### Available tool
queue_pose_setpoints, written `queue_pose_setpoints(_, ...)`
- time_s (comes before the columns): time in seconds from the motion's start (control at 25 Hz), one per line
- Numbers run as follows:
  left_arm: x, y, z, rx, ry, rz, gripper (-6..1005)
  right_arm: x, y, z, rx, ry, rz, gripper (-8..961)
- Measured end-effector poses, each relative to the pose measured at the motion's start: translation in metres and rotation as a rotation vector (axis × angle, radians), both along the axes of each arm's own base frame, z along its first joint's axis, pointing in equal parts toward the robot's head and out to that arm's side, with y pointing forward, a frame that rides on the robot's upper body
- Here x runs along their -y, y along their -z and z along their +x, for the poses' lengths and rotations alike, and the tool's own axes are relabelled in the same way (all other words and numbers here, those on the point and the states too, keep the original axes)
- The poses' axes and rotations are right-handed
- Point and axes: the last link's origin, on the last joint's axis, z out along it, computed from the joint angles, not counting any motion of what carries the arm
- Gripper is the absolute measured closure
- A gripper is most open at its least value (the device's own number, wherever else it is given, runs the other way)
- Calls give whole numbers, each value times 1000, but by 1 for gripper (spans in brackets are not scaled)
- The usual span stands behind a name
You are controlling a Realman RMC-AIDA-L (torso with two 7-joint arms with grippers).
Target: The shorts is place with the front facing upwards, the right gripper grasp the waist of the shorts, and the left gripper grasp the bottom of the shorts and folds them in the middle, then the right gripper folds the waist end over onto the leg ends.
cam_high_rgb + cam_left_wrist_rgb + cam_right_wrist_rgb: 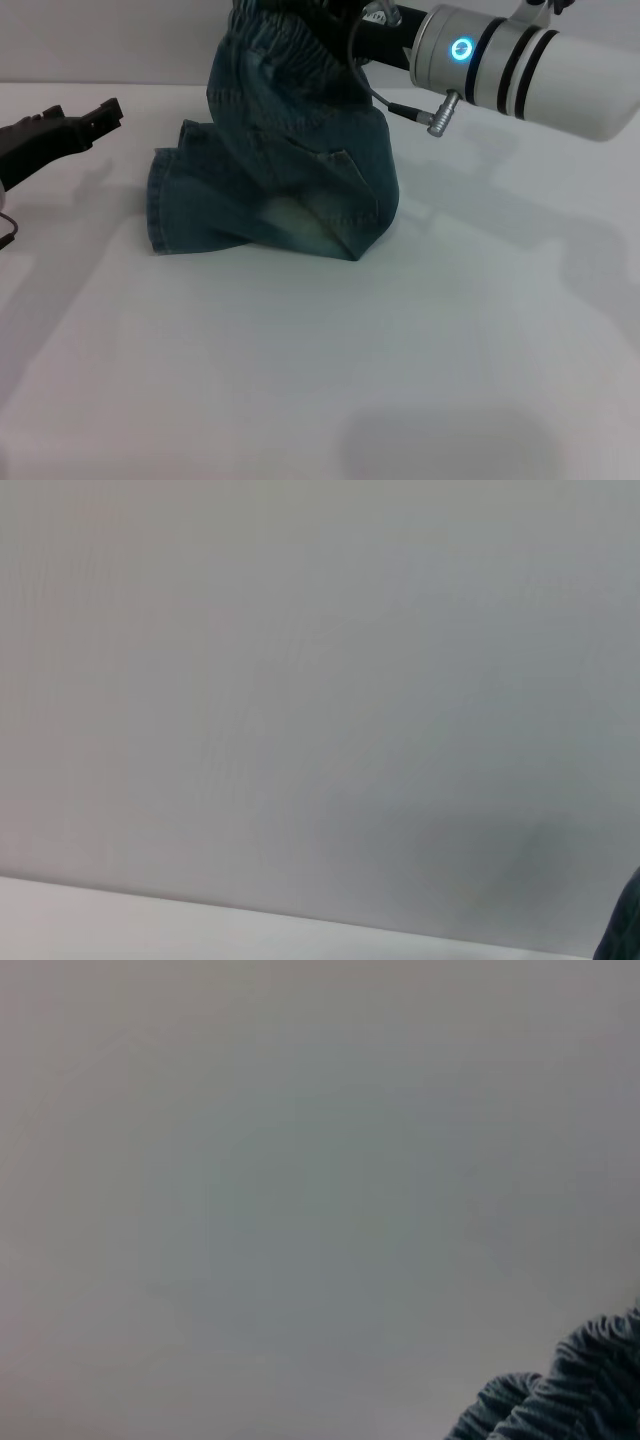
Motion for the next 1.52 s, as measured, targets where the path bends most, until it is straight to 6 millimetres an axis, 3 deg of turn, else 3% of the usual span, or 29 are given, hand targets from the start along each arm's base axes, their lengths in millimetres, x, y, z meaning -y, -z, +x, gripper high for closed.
queue_pose_setpoints(0.56, -5, 9, 10, -13, 29, -19, 236, 1, 3, -1, 8, -20, -27, 792)
queue_pose_setpoints(0.96, -11, 11, 15, -24, 43, -19, 246, 5, -1, 18, 76, -80, 34, 378)
queue_pose_setpoints(1.24, -12, 16, 30, -42, 99, -34, 253, 13, -4, 51, 363, -240, 256, 257)
queue_pose_setpoints(1.4, -16, 28, 68, -117, 220, -30, 257, 13, 3, 67, 719, -264, 420, 259)
queue_pose_setpoints(1.52, -18, 31, 77, -129, 233, -6, 260, 12, 3, 67, 976, -243, 583, 259)
